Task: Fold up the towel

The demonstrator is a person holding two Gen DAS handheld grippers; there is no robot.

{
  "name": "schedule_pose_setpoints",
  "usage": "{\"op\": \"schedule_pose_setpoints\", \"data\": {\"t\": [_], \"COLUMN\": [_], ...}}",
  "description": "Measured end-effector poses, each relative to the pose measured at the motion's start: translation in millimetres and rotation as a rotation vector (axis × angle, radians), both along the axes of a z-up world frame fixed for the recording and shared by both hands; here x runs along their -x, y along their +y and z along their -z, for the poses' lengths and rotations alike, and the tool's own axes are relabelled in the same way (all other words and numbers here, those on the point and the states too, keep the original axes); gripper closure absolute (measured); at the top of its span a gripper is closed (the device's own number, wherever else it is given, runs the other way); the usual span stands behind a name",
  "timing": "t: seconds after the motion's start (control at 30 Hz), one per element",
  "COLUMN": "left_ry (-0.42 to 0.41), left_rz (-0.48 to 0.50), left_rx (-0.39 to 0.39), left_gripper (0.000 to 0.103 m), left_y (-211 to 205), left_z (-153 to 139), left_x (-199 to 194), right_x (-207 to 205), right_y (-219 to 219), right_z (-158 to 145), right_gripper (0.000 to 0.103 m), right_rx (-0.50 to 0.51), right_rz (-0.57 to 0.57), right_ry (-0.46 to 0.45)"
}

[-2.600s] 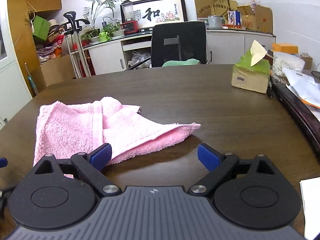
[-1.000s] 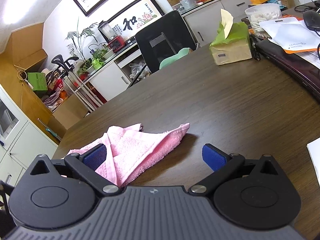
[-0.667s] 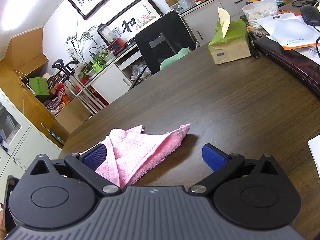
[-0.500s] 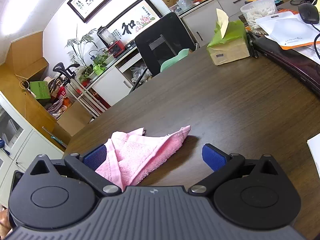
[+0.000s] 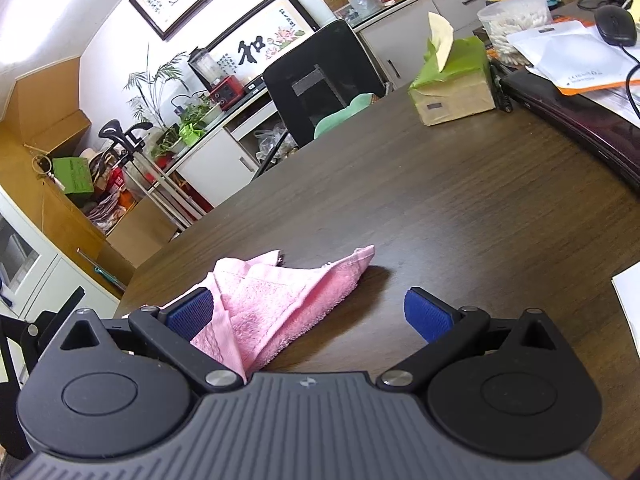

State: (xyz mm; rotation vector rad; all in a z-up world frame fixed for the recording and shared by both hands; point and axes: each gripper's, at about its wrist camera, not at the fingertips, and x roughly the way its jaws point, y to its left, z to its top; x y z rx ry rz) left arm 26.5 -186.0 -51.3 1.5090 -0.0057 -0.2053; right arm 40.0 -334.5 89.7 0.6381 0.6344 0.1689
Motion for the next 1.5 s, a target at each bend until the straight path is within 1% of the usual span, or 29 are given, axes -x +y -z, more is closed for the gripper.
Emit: {"op": "schedule_pose_setpoints", "data": {"t": [0.1,0.2,0.23,0.27,0.3,0.37,0.43,0.53,0.57,0.6,0.7,0.77,0.9,1.0,1.03,1.07,1.1,1.17,1.23,1.3,1.43,1.5], "left_ry": [0.033,0.013,0.015,0.028,0.044,0.075,0.095,0.092,0.096,0.097,0.112,0.118,0.137,0.147,0.152,0.164,0.178,0.21,0.213,0.228,0.276,0.293], "left_rz": [0.01,0.001,-0.008,-0.024,-0.042,-0.074,-0.091,-0.089,-0.08,-0.068,-0.028,-0.017,-0.012,-0.01,-0.01,-0.012,-0.017,-0.029,-0.037,-0.054,-0.134,-0.185], "left_rx": [0.062,0.12,0.138,0.161,0.177,0.206,0.225,0.259,0.279,0.3,0.335,0.339,0.348,0.379,0.39,0.408,0.425,0.47,0.488,0.527,0.628,0.681], "left_gripper": [0.0,0.001,0.008,0.013,0.013,0.022,0.021,0.02,0.016,0.015,0.017,0.028,0.033,0.039,0.05,0.067,0.072,0.075,0.075,0.077,0.089,0.09], "left_y": [-1.8,-0.6,0.1,1.3,2.6,5.3,8.2,11.6,12.6,13.4,12.8,11.0,8.1,8.9,9.8,11.2,12.9,17.5,21.2,26.5,41.0,48.3], "left_z": [-7.3,-15.0,-18.0,-21.7,-24.8,-30.2,-32.6,-36.6,-39.0,-41.6,-47.1,-48.1,-48.3,-50.4,-50.7,-52.9,-54.9,-61.5,-62.9,-66.5,-78.1,-86.2], "left_x": [2.7,4.0,3.9,2.4,0.3,-3.5,-5.4,-2.0,-0.4,1.2,6.1,8.4,8.8,8.5,8.2,7.7,6.7,5.2,4.1,5.8,5.4,2.6], "right_x": [-0.4,-1.3,-1.2,-0.9,-0.4,0.5,1.0,0.8,0.6,0.4,0.2,0.4,0.9,0.4,0.1,-0.1,-0.3,-0.3,-0.3,-0.5,-1.6,-2.3], "right_y": [0.6,2.2,2.7,2.9,2.8,2.0,1.1,1.0,1.3,1.6,3.0,3.2,3.1,3.4,4.0,4.8,5.3,6.5,7.8,8.2,9.2,11.3], "right_z": [0.9,2.3,2.3,2.2,2.1,1.9,1.9,2.2,2.5,2.7,3.0,2.8,2.7,3.0,3.2,3.5,3.6,3.5,3.4,3.6,4.8,5.7], "right_gripper": [0.0,0.0,0.0,0.0,0.0,0.0,0.0,0.0,0.0,0.0,0.0,0.0,0.0,0.0,0.0,0.0,0.0,0.0,0.001,0.0,0.001,0.001], "right_rx": [0.006,0.011,0.013,0.014,0.014,0.01,0.006,0.005,0.006,0.008,0.014,0.016,0.027,0.036,0.038,0.039,0.039,0.043,0.048,0.049,0.06,0.081], "right_rz": [-0.003,-0.008,-0.008,-0.007,-0.006,-0.001,0.005,0.008,0.008,0.008,0.007,0.008,0.025,0.031,0.028,0.023,0.019,0.014,0.008,0.007,0.006,0.006], "right_ry": [0.008,0.022,0.022,0.022,0.021,0.018,0.015,0.016,0.018,0.019,0.019,0.016,0.013,0.014,0.015,0.016,0.016,0.015,0.013,0.013,0.013,0.013]}}
